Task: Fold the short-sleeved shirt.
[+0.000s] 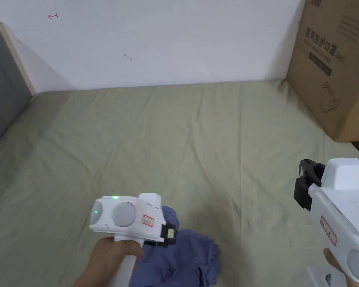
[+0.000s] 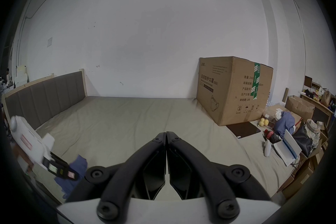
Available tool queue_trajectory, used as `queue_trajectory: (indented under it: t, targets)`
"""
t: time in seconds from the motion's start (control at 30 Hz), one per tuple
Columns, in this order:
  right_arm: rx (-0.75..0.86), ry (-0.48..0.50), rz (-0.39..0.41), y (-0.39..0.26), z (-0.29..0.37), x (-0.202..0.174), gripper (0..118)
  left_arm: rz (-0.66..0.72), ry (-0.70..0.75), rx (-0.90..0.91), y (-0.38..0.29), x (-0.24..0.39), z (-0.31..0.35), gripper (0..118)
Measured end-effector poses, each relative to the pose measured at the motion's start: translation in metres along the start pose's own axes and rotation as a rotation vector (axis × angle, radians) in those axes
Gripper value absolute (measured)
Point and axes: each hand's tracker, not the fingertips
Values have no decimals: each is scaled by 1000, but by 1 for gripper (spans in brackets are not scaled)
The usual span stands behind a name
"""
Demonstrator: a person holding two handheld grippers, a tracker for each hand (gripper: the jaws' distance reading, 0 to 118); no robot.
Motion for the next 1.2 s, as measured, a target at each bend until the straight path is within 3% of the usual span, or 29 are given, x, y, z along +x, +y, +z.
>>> queue_trajectory:
  t: [0.23,0.4,0.47,0.6,0.63,0.87,0.93,0.97,1.03,1.1,1.2]
  targets:
    - [-14,-27,-3,-4,5,11,0,-113,81,-132,-12,48,-83,9]
    - [-21,-39,-5,-7,7,15,0,-105,108,-123,-13,51,-88,10]
    - [-22,-40,-5,-7,7,16,0,-93,90,-117,-12,52,-75,20]
    - [-20,-39,-8,-5,6,16,0,-58,-26,28,-7,53,-35,98]
    - [-18,-38,-10,-4,6,16,0,-65,-21,91,-7,53,-22,103]
    - [0,-26,-9,2,7,9,0,-141,145,420,-21,39,37,102]
    - [1,-21,-10,5,10,6,0,-137,195,478,-29,30,41,95]
    - [1,-19,-10,5,10,5,0,-131,201,507,-33,25,41,86]
    - [-1,-18,-7,5,10,3,0,-119,204,540,-41,14,37,50]
    - [-4,-16,-6,4,9,4,0,-94,199,540,-49,5,32,6]
    - [-8,-16,-4,2,8,5,0,-78,200,511,-57,-6,17,0]
